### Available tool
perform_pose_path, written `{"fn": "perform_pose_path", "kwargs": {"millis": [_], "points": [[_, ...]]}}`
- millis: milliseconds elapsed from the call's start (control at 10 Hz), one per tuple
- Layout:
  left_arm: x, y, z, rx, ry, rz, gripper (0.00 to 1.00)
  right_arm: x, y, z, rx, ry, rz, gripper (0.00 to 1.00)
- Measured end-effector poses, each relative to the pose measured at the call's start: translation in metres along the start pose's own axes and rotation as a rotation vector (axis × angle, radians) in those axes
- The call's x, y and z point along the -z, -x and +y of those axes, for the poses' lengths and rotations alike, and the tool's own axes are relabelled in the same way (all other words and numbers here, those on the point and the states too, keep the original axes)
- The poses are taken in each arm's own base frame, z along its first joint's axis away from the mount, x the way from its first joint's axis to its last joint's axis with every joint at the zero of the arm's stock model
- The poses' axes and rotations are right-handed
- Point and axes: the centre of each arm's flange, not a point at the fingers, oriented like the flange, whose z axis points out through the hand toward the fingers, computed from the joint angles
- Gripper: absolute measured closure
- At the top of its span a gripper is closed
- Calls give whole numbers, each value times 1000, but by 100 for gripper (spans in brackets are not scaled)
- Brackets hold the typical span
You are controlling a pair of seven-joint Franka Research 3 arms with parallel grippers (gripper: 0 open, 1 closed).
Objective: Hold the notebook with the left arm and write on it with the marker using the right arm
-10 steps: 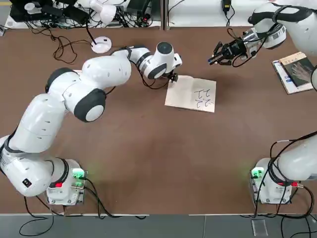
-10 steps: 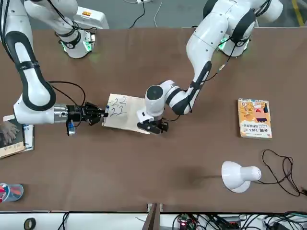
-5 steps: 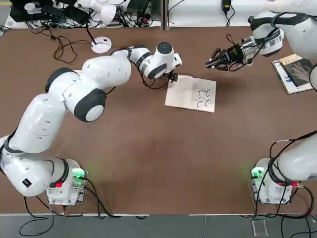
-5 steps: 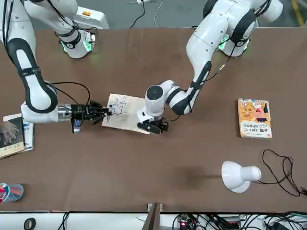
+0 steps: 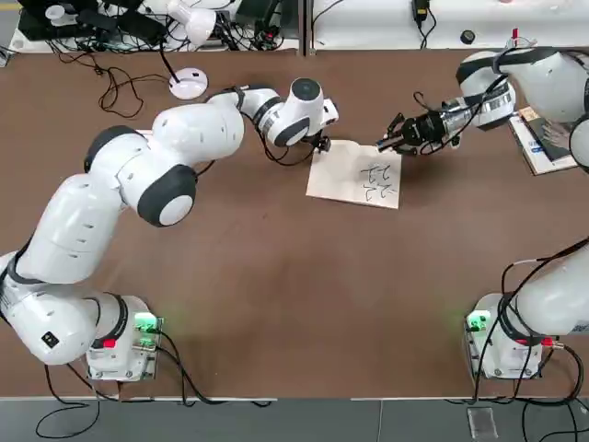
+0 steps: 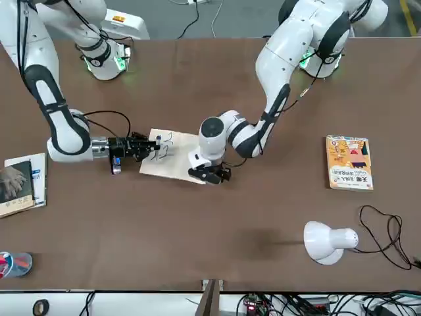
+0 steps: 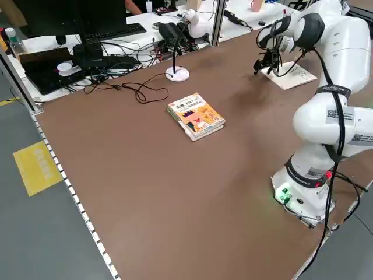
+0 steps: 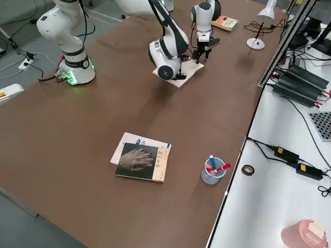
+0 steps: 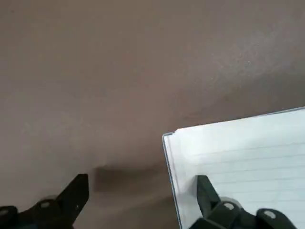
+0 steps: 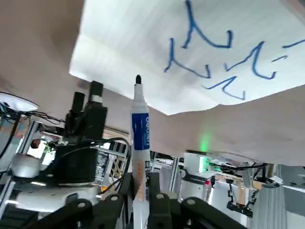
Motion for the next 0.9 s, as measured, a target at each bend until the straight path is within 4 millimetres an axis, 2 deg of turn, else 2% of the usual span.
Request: {"fn": "perform_pose_path", "kwargs": {"millis": [300,700,900], "points": [[0,0,0,-5,-4,2,0,-4,-3,9,4,-14,-12,82],[0,0,0,-8,-6,3,0,-14,-1,22,-71,-96,-111,82],[0,0,0,-8,-6,3,0,-12,-1,27,-85,-104,-138,82]]}}
